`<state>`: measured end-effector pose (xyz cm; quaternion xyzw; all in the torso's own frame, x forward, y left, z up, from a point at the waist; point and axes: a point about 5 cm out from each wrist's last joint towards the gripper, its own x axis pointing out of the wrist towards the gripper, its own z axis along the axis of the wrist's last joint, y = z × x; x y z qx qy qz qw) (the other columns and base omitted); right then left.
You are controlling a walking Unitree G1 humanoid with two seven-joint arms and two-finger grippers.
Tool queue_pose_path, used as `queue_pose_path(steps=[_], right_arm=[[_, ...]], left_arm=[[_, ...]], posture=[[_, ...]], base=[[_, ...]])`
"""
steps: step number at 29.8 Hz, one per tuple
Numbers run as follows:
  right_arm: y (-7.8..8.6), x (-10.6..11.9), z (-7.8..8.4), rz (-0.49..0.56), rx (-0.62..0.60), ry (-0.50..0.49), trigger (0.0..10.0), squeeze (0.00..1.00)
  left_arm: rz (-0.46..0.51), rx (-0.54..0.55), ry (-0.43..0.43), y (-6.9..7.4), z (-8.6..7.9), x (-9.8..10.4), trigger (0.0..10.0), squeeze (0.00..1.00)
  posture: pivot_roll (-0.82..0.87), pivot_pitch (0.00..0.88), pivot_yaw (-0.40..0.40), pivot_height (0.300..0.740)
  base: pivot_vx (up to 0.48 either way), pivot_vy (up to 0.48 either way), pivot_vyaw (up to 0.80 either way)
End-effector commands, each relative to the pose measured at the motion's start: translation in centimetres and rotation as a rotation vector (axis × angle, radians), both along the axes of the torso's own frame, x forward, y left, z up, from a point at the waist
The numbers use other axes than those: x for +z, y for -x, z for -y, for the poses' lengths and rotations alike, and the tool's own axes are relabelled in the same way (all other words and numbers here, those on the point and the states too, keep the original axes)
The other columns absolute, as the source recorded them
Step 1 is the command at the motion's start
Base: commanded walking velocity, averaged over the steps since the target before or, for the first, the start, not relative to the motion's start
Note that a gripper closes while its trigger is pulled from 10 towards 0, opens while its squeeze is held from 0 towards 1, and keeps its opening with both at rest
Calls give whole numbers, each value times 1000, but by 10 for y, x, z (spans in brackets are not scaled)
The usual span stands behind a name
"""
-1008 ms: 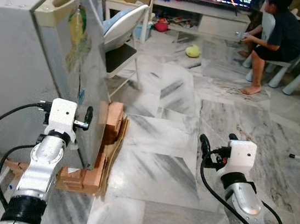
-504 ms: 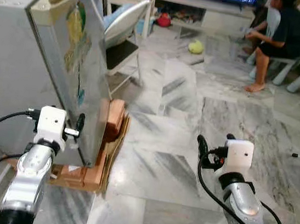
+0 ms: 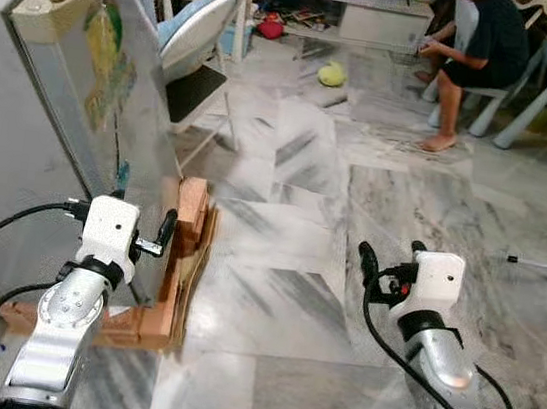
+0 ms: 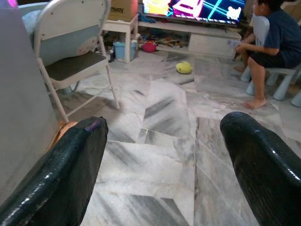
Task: Restocking fridge
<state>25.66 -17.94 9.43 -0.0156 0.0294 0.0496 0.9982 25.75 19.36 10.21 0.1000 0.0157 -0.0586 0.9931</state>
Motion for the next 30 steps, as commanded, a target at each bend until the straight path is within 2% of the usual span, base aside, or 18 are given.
queue_pose_path(steps=[1, 8, 21, 30], right_arm=[[2, -3, 0, -7, -10, -1, 10000, 0], [1, -4, -1, -8, -9, 6, 10000, 0], [-2, -4, -2, -2, -8, 11, 10000, 0], [-3, -5, -3, 1, -11, 9, 10000, 0]], left_arm=[[-11, 8, -11, 5, -5, 1, 10000, 0], [-34, 2, 0, 13, 1, -3, 10000, 0], [-11, -34, -3, 13, 9, 4, 10000, 0], [-2, -73, -13, 13, 17, 5, 10000, 0]], posture=[[6, 47, -25, 740], [11, 44, -28, 740], [19, 42, -26, 740], [21, 35, -21, 740]], base=[[0, 292, 0], [0, 346, 0], [0, 0, 0], [404, 0, 0]])
